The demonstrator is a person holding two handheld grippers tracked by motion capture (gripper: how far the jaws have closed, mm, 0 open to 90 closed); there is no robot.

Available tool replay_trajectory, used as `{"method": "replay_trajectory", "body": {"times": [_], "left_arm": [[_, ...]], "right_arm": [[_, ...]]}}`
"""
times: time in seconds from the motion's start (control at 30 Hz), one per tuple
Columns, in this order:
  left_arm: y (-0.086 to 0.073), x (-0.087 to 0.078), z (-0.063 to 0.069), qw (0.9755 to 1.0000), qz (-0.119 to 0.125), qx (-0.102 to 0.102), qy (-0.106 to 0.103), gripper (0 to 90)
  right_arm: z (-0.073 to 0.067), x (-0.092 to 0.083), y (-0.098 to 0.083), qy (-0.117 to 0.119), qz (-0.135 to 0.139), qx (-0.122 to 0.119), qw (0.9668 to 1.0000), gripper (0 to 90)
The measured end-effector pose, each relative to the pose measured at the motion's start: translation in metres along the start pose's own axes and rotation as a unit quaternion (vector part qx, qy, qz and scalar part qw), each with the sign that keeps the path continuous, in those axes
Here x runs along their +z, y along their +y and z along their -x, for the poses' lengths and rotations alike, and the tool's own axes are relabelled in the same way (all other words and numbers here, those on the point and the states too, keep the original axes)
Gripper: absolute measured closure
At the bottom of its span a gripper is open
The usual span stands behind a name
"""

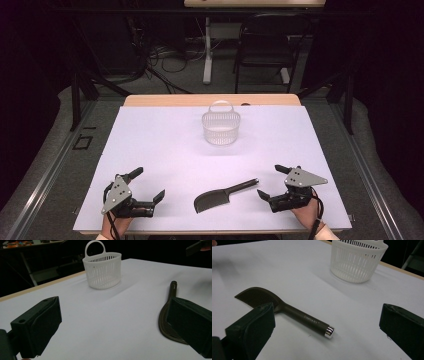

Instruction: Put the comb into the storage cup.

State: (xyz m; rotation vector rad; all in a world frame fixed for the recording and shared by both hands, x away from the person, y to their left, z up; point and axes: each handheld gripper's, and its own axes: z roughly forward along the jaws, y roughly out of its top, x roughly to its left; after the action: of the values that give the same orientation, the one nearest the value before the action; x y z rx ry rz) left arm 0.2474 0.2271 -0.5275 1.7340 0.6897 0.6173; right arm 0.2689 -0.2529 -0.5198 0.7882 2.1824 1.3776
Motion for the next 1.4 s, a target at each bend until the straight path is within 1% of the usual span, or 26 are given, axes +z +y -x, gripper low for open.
{"method": "replay_trajectory", "body": {"times": [0.1,0.13,0.37,0.43,0.47,0.63,0.7,0.8,1.03,1.17,1.4], "left_arm": [[0.0,0.0,0.0,1.0,0.0,-0.001,0.0,0.1],[0.0,0.0,0.0,1.0,0.0,-0.002,0.0,0.0],[0.0,0.0,0.0,1.0,-0.001,-0.002,-0.001,0.0],[0.0,0.0,-0.001,1.0,0.0,-0.003,-0.001,0.0],[0.0,0.0,-0.001,1.0,0.0,-0.004,-0.002,0.0],[0.0,0.0,-0.001,1.0,0.0,-0.006,-0.002,0.0],[0.0,0.001,-0.001,1.0,-0.002,-0.006,-0.003,0.0],[0.0,0.001,-0.001,1.0,-0.003,-0.004,-0.004,0.0],[-0.001,0.001,-0.001,1.0,-0.003,-0.005,-0.003,0.0],[0.0,0.001,-0.001,1.0,-0.003,-0.005,-0.003,0.0],[0.0,0.001,-0.001,1.0,-0.004,-0.004,-0.004,0.0]], "right_arm": [[0.0,0.002,0.001,0.001,-0.003,-0.002,1.0,0.0],[0.001,0.004,0.002,0.001,-0.008,0.0,1.0,0.0],[0.004,0.008,0.004,0.003,-0.012,0.005,0.9999,0.0],[0.005,0.01,0.004,0.002,-0.012,0.005,0.9999,0.0],[0.005,0.012,0.005,-0.001,-0.016,0.006,0.9998,0.0],[0.008,0.016,0.006,0.003,-0.02,0.009,0.9998,0.0],[0.008,0.018,0.006,0.003,-0.019,0.008,0.9998,0.0],[0.008,0.021,0.006,0.006,-0.026,0.009,0.9996,0.0],[0.009,0.027,0.008,0.011,-0.033,0.009,0.9994,0.0],[0.009,0.029,0.009,0.011,-0.037,0.009,0.9992,0.0],[0.013,0.038,0.009,0.01,-0.046,0.009,0.9988,0.0]]}}
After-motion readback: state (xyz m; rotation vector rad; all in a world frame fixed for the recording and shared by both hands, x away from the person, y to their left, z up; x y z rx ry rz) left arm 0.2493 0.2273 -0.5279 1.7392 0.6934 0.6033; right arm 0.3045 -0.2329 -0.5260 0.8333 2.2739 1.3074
